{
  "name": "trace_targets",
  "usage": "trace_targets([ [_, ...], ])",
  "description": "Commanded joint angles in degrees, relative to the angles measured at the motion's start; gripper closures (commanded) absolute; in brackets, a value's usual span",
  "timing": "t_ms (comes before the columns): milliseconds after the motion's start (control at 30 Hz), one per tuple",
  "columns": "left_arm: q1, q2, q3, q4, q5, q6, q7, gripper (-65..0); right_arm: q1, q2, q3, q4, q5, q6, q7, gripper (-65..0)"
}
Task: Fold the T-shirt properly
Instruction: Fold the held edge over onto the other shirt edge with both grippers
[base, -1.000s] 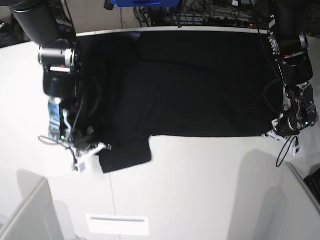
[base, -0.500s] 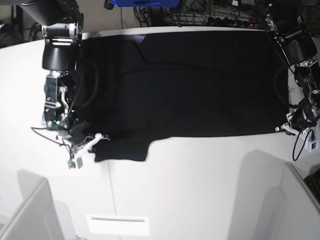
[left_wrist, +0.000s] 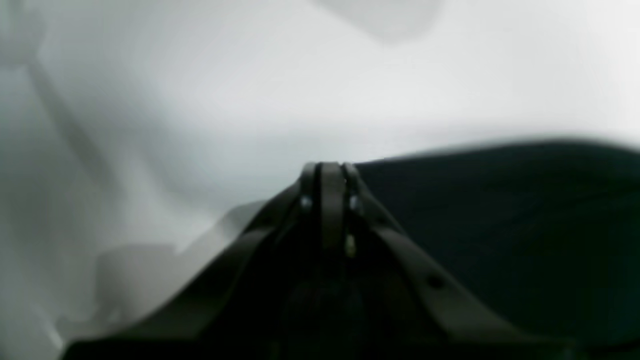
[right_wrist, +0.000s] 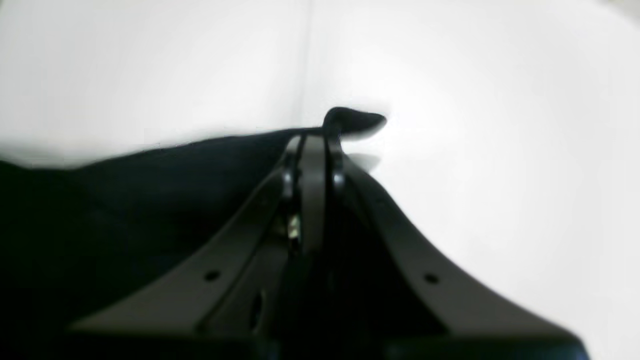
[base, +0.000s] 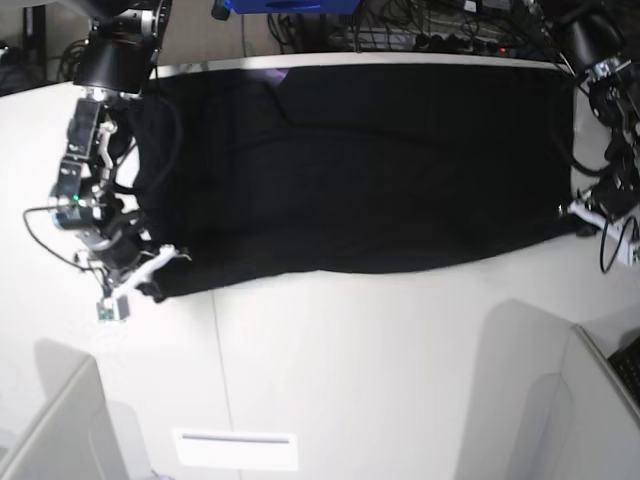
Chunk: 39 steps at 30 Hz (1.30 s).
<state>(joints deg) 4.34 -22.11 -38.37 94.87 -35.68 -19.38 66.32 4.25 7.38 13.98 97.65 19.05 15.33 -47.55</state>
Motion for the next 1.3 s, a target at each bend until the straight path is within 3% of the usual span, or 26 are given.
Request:
trace_targets([
  [0,0.45,-1.14,-0.27,1.53,-1.81,-0.27,-0.87,0.0,-0.16,0.23,0.40,2.53,0.60,0.10,0.21,0.0],
  [267,8.10,-1.06,-0.71,5.92,-3.04,-0.27,-0.96,0.0,-12.21,-0.12,4.88,15.01,0.95,0.18,-3.04,0.0],
  [667,13.11,-1.23,-2.82,8.38,-2.60,-0.54,-1.05,0.0,-26.19,-5.75,9.71,18.79,1.39,0.62,-2.52,0.0],
  [767,13.11,-1.14,-2.73,8.21,-2.52,-0.54,-1.05,0.0,-28.47,-5.75,10.15,18.88,7.28,1.68,-2.52,0.0],
  [933,13.64,-1.32,-2.73,8.29,-2.52,-0.54,-1.05,0.0,-32.25,-5.66,17.10,18.88,18.80,1.85,-2.60,0.0],
  [1133,14.87,-1.50,-2.73,8.29,-2.52,-0.54,-1.05,0.0,-36.82,-2.85,19.03,18.88,26.97,2.03,-3.04,0.0],
  [1267,15.93,-1.50,-2.73,8.38,-2.52,-0.54,-1.05,0.0,-37.61,-3.11,18.95,18.62,27.33,1.94,-3.22,0.0],
])
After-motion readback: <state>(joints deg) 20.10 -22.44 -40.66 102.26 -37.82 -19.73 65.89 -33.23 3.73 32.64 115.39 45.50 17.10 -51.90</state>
